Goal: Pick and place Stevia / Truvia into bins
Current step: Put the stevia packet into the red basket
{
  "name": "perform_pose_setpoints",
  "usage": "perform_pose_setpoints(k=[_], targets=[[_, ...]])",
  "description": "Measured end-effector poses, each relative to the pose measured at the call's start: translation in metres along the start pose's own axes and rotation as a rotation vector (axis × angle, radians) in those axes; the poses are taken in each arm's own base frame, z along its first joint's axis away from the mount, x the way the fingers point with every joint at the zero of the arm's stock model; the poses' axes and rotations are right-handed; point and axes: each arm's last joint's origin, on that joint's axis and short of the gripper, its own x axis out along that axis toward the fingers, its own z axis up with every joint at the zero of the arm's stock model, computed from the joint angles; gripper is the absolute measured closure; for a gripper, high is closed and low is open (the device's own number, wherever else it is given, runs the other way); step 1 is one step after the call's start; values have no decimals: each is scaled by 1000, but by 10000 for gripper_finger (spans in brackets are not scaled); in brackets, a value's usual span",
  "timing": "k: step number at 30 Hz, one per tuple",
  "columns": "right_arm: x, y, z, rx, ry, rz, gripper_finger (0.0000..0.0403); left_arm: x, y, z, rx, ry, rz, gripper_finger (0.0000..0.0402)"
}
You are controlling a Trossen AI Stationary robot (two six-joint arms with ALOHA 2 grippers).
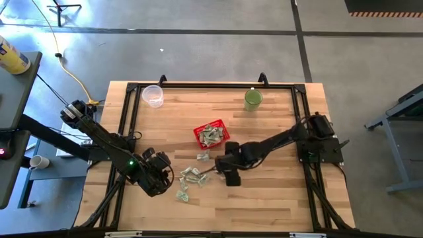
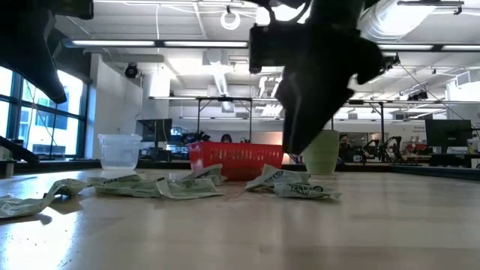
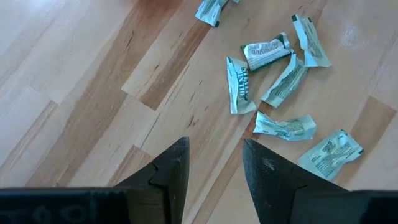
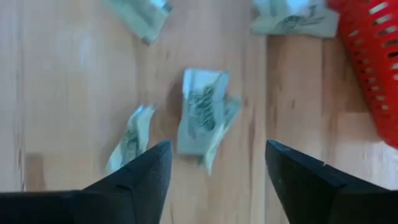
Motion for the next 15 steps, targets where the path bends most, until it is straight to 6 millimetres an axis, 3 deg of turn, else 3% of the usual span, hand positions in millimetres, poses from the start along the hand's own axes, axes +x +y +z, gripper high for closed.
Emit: perform_pose_setpoints(k=[15], targets=[[29, -10, 8, 99, -21, 34, 337, 0, 0, 0, -1, 1, 3, 220]])
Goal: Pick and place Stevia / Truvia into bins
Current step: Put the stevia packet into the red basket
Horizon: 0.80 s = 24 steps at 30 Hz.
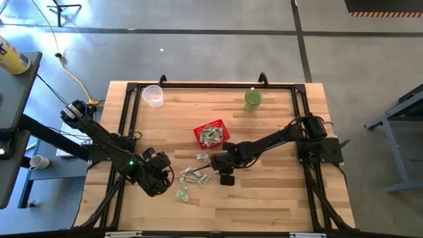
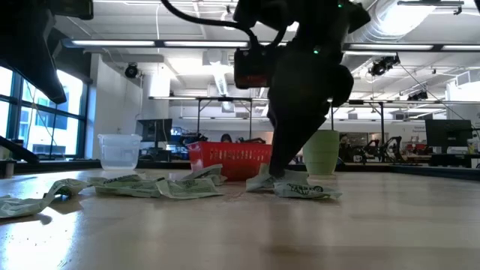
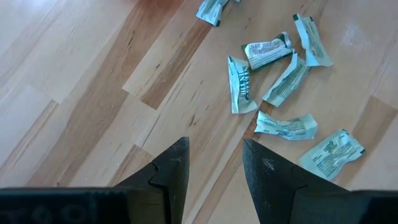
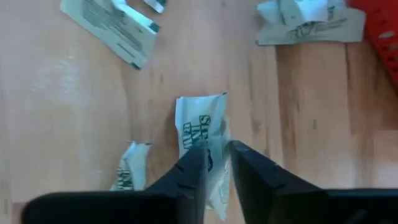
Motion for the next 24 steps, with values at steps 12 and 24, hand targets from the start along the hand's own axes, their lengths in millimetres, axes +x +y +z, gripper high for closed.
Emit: perform_pose_setpoints(k=[12, 24], targets=[[-28, 0, 1, 73, -51, -70, 401, 0, 1, 0, 1, 2, 5, 220], [-37, 3, -7, -27, 37, -6, 272, 0, 1, 0, 5, 4, 13, 220]])
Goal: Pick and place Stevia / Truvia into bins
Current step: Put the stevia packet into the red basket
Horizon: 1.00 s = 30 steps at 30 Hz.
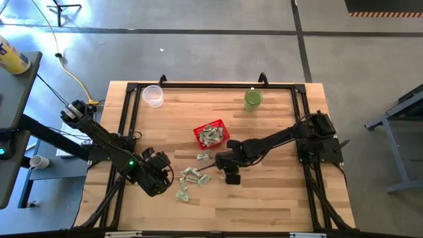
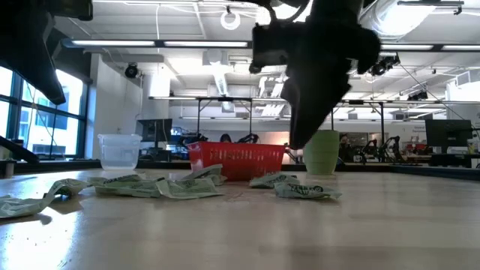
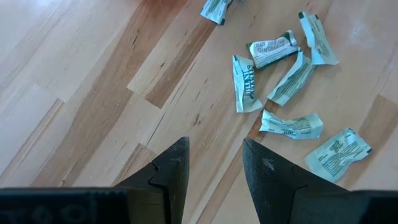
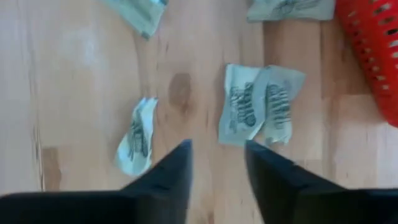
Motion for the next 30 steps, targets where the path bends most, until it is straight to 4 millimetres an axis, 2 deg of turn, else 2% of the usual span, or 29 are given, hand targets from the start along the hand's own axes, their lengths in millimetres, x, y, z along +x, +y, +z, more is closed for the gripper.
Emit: perform_pose_setpoints(k=[3, 6, 10, 14, 19, 26, 30], targets=[[-1, 6, -2, -34, -17, -66, 212, 0, 0, 0, 0, 0, 0, 220], [-1, 8, 1, -58, -68, -98, 170, 0, 0, 0, 0, -3, 1, 220], [2, 3, 9, -14, -94, -7, 156, 0, 0, 0, 0, -8, 3, 220], [12, -2, 8, 3, -51, 20, 156, 0, 0, 0, -5, -10, 2, 220], [15, 0, 7, -2, -24, 75, 177, 0, -1, -1, 10, 30, -14, 220], [18, 5, 6, 17, -31, 85, 254, 0, -2, -2, 10, 62, -33, 220], [21, 3, 8, 58, -47, 69, 276, 0, -3, -1, -8, 55, -49, 220]])
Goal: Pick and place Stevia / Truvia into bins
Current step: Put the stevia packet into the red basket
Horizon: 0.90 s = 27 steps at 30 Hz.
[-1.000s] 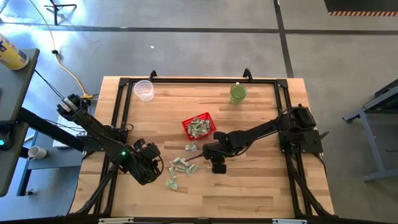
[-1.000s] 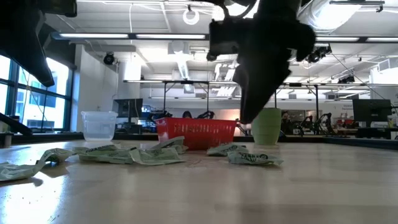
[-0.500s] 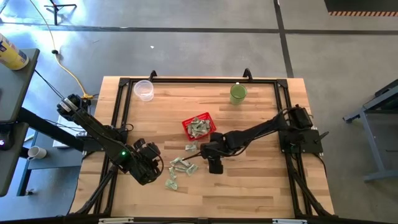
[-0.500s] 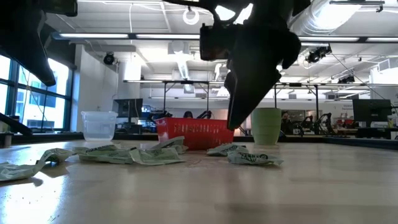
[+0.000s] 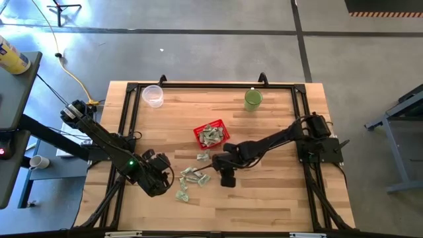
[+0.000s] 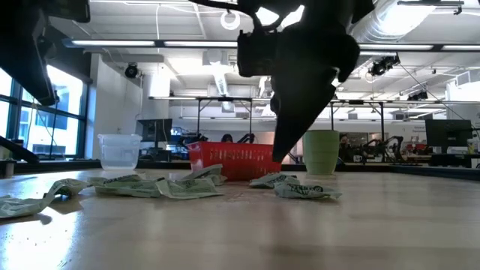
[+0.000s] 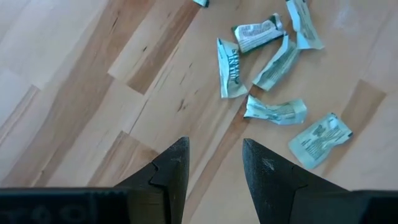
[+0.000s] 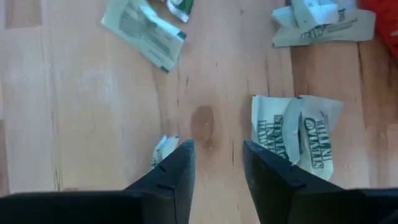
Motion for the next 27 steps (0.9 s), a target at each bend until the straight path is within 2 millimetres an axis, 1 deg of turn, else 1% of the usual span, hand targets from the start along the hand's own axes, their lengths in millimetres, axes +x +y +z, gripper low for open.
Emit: perform_pose_setpoints(k=[4, 8, 11, 13, 16, 22, 25, 27], targets=[[0, -1, 1, 9, 2, 7, 275, 0, 0, 0, -24, -2, 1, 220], [0, -3, 0, -2, 30, 64, 268, 0, 0, 1, -41, -42, 13, 220], [0, -5, 0, -5, 13, -13, 268, 0, 0, 2, -45, -62, 19, 220], [0, -8, 1, -6, 5, -29, 267, 0, 1, 2, -53, -66, 21, 220], [7, -12, 2, -2, 18, -13, 267, 0, 1, 2, -60, -73, 23, 220], [31, -17, -3, -10, 80, -30, 267, 0, 1, 2, -60, -77, 25, 220], [33, -17, -4, 2, 90, -37, 275, 0, 1, 2, -59, -77, 25, 220], [31, -17, -4, 21, 88, -37, 292, 0, 1, 2, -59, -77, 25, 220]])
